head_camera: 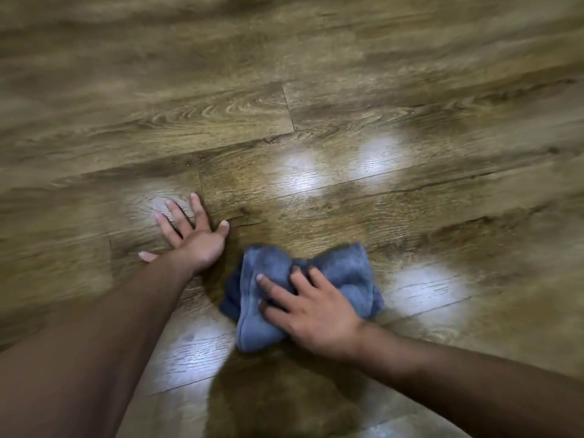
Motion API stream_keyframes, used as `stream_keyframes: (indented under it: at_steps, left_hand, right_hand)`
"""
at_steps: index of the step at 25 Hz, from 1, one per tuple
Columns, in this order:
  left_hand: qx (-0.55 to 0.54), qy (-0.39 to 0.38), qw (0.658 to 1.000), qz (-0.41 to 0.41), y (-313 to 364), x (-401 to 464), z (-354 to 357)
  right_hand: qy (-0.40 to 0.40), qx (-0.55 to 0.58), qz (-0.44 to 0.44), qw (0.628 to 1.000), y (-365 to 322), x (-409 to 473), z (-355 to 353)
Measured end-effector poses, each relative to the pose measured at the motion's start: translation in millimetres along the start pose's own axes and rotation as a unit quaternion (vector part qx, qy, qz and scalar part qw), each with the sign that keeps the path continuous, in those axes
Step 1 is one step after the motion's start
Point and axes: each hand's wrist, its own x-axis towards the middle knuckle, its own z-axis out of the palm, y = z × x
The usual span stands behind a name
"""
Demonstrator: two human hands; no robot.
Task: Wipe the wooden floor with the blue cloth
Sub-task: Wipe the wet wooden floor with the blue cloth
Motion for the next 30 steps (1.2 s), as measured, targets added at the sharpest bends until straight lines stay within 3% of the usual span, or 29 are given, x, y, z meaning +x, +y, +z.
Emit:
stream_keyframes:
  at_steps: [5, 8, 11, 14, 17, 21, 25, 28, 30]
  left_hand:
    - [0.003, -0.005, 1.0, 0.008, -1.7, -1.9, -3.5]
    - [0.0, 0.001, 1.0, 0.006, -2.5, -2.7, -2.9]
    - [-0.005, 0.008, 1.0, 0.005, 0.0, -3.1, -1.0]
    - [-0.005, 0.01, 1.0, 0.002, 0.5, -1.6, -0.7]
    - [-0.005, 0.009, 1.0, -0.002, 0.8, -0.5, 0.7]
    - [-0.005, 0.007, 1.0, -0.001, -4.4, 4.0, 1.2]
    - [-0.01, 0.01, 1.0, 0.011, -10.3, 9.1, 2.2]
    - [-0.014, 0.019, 1.0, 0.018, -9.8, 8.6, 4.2]
    - [-0.013, 0.017, 1.0, 0.019, -9.2, 6.9, 2.9]
  right_hand:
    - [-0.005, 0.004, -0.004, 1.0, 34.7, 2.9, -7.3]
    - [-0.017, -0.018, 0.176, 0.984, 111.2, 17.4, -12.6]
    - [0.001, -0.01, 0.4, 0.916, 185.0, 10.7, -17.8]
    - [0.002, -0.004, 0.477, 0.879, 191.6, 14.6, -16.8]
    - [0.0, -0.04, 0.408, 0.912, 146.3, 25.8, -15.5]
    - [0.001, -0.015, 0.142, 0.99, 54.6, 10.0, -9.7]
    - [-0.024, 0.005, -0.071, 0.997, -39.0, -25.3, 3.7]
    - [-0.028, 0.004, -0.131, 0.991, -29.1, -24.2, -0.2]
    - [-0.02, 0.015, -0.099, 0.995, 9.4, -7.2, -6.8]
